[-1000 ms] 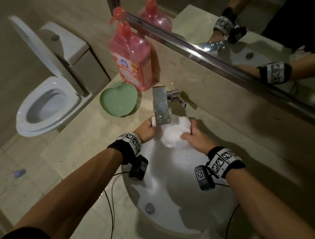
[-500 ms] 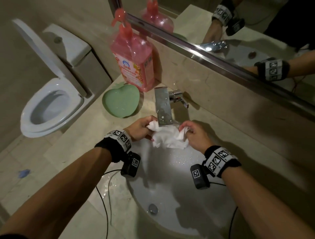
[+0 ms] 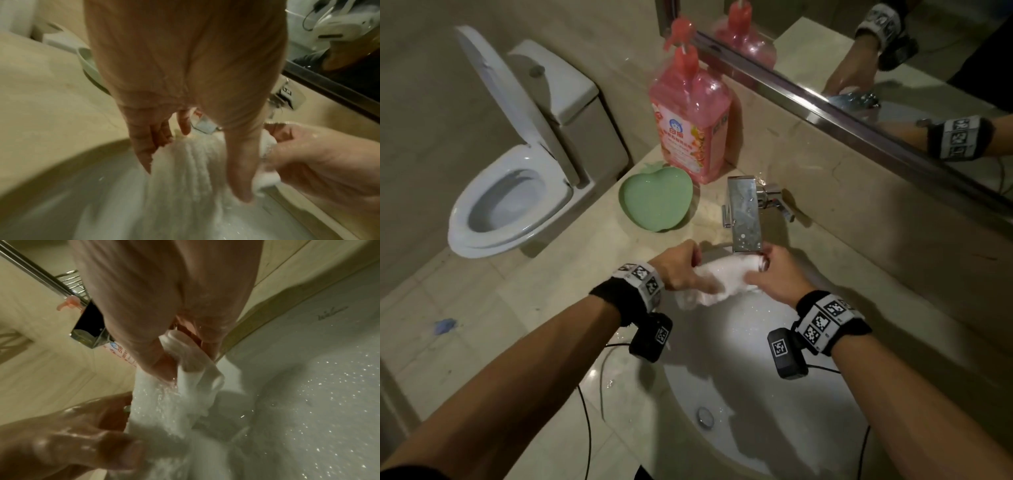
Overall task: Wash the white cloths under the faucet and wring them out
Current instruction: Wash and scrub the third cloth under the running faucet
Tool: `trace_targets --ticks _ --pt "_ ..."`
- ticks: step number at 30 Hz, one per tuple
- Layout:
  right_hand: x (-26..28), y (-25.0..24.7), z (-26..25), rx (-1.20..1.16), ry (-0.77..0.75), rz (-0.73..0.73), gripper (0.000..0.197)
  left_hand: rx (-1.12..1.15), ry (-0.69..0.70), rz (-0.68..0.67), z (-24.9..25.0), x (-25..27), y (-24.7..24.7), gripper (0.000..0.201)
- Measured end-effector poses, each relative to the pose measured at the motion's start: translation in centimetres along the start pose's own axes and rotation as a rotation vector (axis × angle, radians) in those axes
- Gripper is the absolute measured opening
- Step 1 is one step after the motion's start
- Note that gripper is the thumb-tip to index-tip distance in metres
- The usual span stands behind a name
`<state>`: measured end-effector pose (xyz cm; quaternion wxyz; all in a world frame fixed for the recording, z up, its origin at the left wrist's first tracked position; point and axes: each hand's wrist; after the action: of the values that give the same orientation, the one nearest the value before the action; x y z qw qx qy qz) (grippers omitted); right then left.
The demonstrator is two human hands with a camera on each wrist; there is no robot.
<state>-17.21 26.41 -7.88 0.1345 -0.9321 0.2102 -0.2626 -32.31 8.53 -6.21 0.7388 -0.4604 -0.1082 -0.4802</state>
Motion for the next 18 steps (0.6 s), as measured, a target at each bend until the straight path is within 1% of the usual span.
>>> trace_targets --ticks 2,3,4,5,7,8,11,13,14,15,17,18 --pt "0.0 0.0 -0.2 -0.019 -0.033 0.005 0.040 -0.019 -0.001 0.010 0.8 -0.4 1.5 0.094" --pt "0.1 -0.1 -0.2 -0.014 -0.052 0.017 0.040 -0.033 0.008 0.025 1.3 -0.8 2.2 0.096" --pt "0.2 -0.3 -0.3 0.003 -0.073 0.034 0.038 -0.066 0.027 0.040 1.7 -1.3 2.9 0.091" --pt "0.4 -0.6 -0.2 0.025 -0.092 0.057 0.035 -0.107 0.062 0.050 2.1 -1.6 3.4 0.080" --pt "0.6 -1.6 0.3 0.056 -0.113 0.097 0.030 -0.179 0.178 0.049 2.9 -2.0 3.9 0.057" --pt "0.7 -2.1 0.4 0.069 -0.107 0.101 0.031 -0.182 0.240 0.047 3.2 -2.1 4.1 0.051" --pt "0.6 -3.6 1.3 0.106 -0.014 0.016 0.031 -0.127 0.354 0.061 4.0 -2.2 4.3 0.047" --pt "0.6 -4.1 1.8 0.109 0.075 -0.061 0.034 -0.181 0.374 0.074 4.5 -2.3 4.6 0.038" --pt "0.5 -4.0 2.0 0.063 0.102 -0.095 0.041 -0.208 0.359 0.066 4.7 -2.5 4.7 0.033" --pt "0.4 -3.7 2.2 -0.001 0.123 -0.127 0.052 -0.215 0.342 0.064 4.8 -2.7 4.7 0.029" --pt "0.0 -2.9 2.4 -0.131 0.198 -0.182 0.085 -0.232 0.350 0.066 5.2 -2.9 4.6 0.025" --pt "-0.2 -2.4 2.5 -0.161 0.249 -0.204 0.096 -0.245 0.372 0.062 5.3 -3.0 4.5 0.028"
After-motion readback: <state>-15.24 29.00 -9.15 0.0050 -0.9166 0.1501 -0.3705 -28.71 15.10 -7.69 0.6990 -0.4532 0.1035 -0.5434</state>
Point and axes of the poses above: each hand's wrist, its own x-axis away from the middle knuckle, its own y-axis out of the palm, z = x × y, and after that the axes turned 5 degrees about z, right-handed
